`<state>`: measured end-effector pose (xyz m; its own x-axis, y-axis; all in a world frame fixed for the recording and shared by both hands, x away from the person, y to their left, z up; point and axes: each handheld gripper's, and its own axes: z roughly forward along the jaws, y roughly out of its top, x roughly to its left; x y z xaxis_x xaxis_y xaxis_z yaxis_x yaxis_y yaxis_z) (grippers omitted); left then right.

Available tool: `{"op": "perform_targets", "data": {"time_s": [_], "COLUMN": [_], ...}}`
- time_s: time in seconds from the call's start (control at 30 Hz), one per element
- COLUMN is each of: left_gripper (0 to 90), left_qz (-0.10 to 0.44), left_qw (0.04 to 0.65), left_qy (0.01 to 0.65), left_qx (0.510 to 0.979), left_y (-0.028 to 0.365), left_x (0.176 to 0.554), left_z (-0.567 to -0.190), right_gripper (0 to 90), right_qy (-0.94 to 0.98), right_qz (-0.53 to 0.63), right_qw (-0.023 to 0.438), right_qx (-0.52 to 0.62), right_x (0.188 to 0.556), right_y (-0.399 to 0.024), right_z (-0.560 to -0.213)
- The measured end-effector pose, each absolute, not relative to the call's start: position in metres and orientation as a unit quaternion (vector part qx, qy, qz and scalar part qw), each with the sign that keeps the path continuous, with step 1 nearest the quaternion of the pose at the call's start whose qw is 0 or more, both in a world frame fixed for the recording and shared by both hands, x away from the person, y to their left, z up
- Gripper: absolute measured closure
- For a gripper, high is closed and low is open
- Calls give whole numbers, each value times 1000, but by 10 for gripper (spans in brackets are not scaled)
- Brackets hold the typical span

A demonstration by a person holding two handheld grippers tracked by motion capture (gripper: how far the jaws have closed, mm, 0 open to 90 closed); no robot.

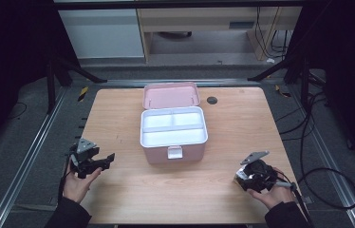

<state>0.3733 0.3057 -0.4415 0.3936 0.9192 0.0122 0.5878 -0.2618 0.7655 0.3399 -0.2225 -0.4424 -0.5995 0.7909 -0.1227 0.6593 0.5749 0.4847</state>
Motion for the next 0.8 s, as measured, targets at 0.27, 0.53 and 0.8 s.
{"op": "perform_targets", "data": {"time_s": [0.27, 0.53, 0.8], "left_gripper": [304, 298, 298], "left_qz": [238, 237, 240], "left_qw": [350, 352, 357], "left_qy": [496, 497, 493], "left_qx": [758, 757, 756], "left_y": [305, 305, 301], "left_x": [373, 373, 371], "left_z": [-440, -439, -433], "right_gripper": [455, 443, 291], "right_qy": [815, 813, 810], "right_qz": [210, 197, 214], "right_qw": [198, 174, 204], "right_qx": [503, 519, 506], "right_x": [353, 357, 355], "right_y": [-254, -263, -262], "right_z": [-440, -456, -450]}}
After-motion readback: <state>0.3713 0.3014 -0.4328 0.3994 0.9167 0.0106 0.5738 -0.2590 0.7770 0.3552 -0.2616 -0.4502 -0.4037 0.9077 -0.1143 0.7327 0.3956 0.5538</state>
